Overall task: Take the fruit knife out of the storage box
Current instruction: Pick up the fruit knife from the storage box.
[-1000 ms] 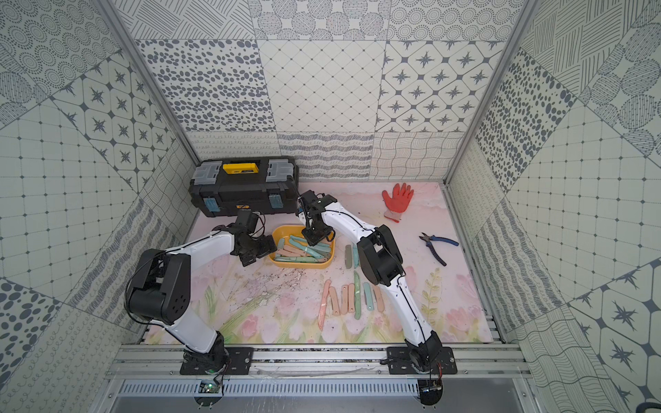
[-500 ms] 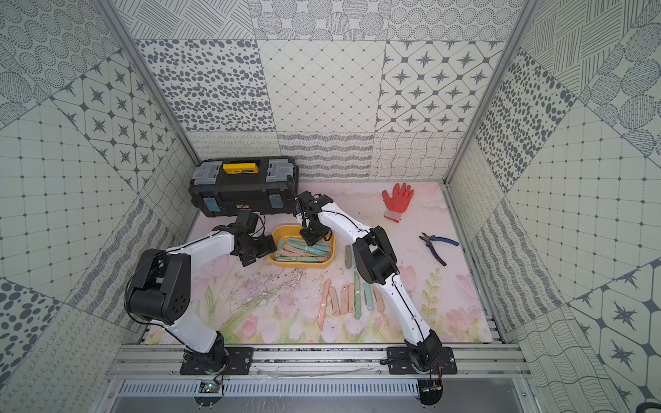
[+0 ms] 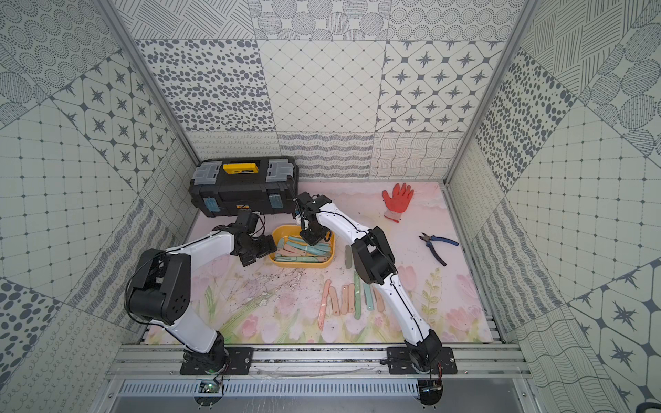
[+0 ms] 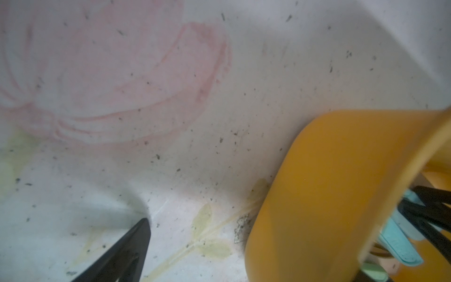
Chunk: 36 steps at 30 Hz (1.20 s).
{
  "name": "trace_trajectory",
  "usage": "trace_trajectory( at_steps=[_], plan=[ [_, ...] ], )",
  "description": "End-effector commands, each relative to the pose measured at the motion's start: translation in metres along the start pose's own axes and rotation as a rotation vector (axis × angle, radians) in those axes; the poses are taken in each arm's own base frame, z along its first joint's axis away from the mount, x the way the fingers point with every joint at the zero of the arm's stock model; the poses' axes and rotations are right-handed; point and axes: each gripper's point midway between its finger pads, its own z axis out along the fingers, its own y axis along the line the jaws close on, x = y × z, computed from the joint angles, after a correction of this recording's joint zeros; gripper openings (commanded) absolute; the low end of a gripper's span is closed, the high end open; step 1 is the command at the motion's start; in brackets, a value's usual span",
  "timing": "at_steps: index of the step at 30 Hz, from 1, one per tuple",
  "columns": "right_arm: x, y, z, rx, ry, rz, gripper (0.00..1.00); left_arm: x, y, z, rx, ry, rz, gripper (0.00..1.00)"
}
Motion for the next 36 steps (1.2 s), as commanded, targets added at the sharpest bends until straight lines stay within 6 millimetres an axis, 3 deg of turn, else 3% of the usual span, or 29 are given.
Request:
trace_trajectory(
  at_steps=[1, 9, 15, 23, 36],
  plan=[
    [0.011, 0.005, 0.013, -0.01, 0.055, -0.033, 0.2, -0.001, 0.003, -0.001, -0.018, -0.001, 0.005, 0.91],
    [0.013, 0.012, 0.01, -0.026, 0.06, -0.066, 0.12, -0.001, 0.004, -0.002, -0.02, -0.004, 0.003, 0.91],
    [0.0, 0.014, -0.01, -0.018, -0.015, -0.072, 0.11, -0.002, 0.003, -0.002, -0.017, -0.005, 0.002, 0.91],
    [-0.004, 0.017, -0.026, -0.016, -0.046, -0.09, 0.11, -0.001, 0.004, -0.002, -0.02, -0.003, 0.003, 0.91],
    [-0.023, 0.028, -0.074, -0.051, -0.174, -0.105, 0.09, -0.002, 0.003, -0.003, -0.019, -0.004, 0.001, 0.91]
  ],
)
